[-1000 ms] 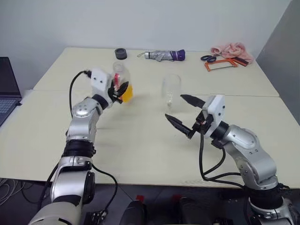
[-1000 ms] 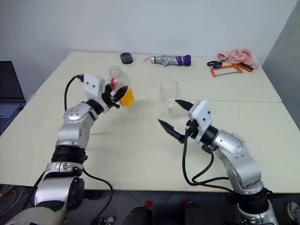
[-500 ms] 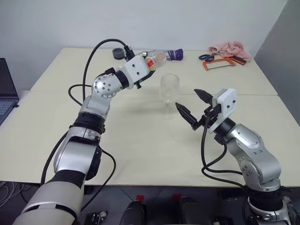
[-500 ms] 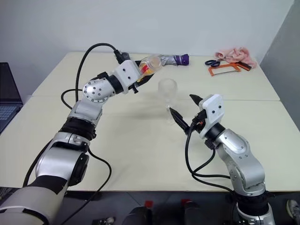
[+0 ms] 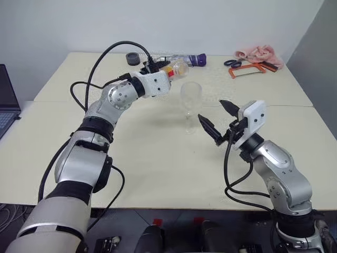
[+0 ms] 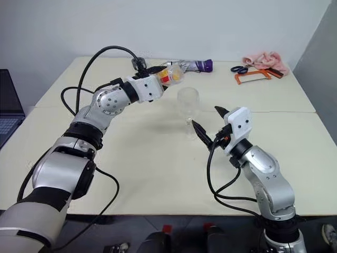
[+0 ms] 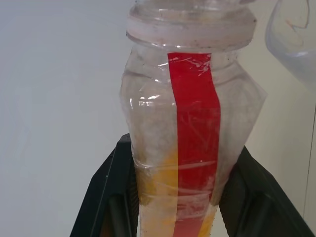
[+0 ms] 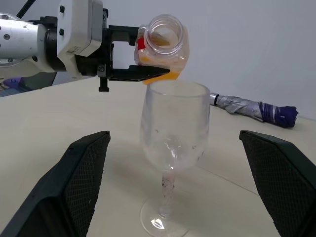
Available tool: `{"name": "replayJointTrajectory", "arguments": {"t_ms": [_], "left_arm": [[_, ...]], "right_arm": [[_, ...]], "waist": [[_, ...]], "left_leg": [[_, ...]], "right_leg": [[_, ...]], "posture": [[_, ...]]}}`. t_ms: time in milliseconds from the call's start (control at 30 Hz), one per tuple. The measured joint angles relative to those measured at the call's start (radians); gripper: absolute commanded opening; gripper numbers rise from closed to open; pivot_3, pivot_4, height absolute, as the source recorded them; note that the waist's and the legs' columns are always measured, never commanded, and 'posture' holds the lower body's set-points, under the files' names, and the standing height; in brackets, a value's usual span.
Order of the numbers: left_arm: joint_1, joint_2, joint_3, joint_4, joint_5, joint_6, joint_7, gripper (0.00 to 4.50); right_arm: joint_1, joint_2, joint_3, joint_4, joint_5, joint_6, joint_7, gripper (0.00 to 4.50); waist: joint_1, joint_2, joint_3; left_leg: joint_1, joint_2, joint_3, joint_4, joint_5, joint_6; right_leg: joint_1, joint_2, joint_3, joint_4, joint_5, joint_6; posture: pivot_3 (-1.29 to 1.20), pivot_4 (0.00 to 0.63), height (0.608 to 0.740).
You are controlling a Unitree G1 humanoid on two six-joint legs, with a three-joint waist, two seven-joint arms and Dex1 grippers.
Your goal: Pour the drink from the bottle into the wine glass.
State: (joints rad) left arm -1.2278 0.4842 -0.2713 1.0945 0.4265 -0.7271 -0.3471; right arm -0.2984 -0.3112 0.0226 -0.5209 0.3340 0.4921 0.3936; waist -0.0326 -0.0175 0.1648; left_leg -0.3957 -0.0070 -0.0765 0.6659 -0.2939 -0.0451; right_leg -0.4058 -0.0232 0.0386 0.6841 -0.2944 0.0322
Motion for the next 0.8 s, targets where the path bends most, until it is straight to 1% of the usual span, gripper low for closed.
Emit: {"name": "replayJointTrajectory", "arguments": {"t_ms": [333, 800], "left_arm": [[-0.050, 0.011, -0.060, 0.057, 0.108, -0.050, 0.117, 1.69], [-0.098, 0.040, -0.130, 0.082, 0.228, -0.088, 0.261, 1.69]], "right_arm": [[0.010, -0.014, 0.001, 0.006, -0.011, -0.001, 0.007, 4.50], [0.019, -0.014, 0.002, 0.007, -0.016, -0.001, 0.002, 4.50]], "waist": [[-0.001, 0.000, 0.000], [0.000, 0.000, 0.000]], "left_leg": [[-0.001, 0.000, 0.000, 0.000, 0.000, 0.000], [-0.001, 0.000, 0.000, 0.000, 0.000, 0.000]], "right_leg": [[-0.001, 0.000, 0.000, 0.000, 0.000, 0.000], [-0.001, 0.000, 0.000, 0.001, 0.000, 0.000]], "posture": [[0.00, 0.150, 0.740], [0.00, 0.150, 0.740]]}}
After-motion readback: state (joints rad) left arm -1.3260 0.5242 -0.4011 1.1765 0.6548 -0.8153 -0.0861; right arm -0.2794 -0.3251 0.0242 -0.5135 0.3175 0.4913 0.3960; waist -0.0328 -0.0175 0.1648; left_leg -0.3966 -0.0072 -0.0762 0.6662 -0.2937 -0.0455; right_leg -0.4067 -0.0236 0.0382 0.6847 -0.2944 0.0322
